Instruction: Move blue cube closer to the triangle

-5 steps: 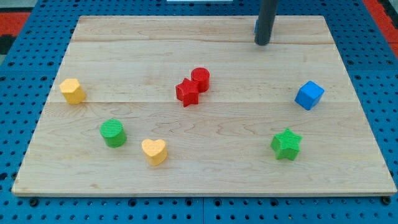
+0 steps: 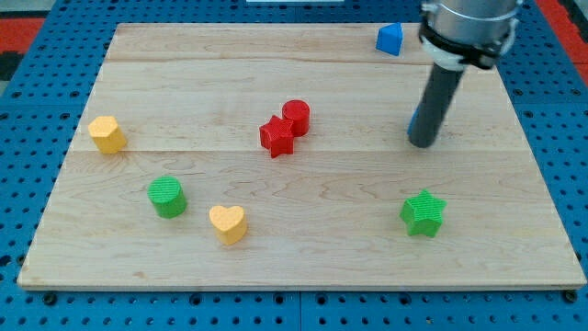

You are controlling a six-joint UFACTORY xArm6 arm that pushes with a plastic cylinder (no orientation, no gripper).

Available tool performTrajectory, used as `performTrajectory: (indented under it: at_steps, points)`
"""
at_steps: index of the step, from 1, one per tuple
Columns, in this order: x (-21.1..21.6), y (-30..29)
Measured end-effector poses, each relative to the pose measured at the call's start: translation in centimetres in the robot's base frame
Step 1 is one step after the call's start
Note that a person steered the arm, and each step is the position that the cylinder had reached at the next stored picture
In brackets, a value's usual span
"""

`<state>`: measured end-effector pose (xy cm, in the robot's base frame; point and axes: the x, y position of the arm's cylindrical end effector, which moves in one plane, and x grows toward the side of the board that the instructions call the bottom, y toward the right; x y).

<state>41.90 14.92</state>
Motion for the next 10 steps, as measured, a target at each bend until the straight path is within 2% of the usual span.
performTrajectory:
  at_steps: [2, 3, 5, 7, 10]
  points:
    - [-0.9, 2.2]
    - [-2.7, 3.0]
    - [-9.1, 5.7]
    - [-13.1, 0.0]
    - [-13.1, -1.5]
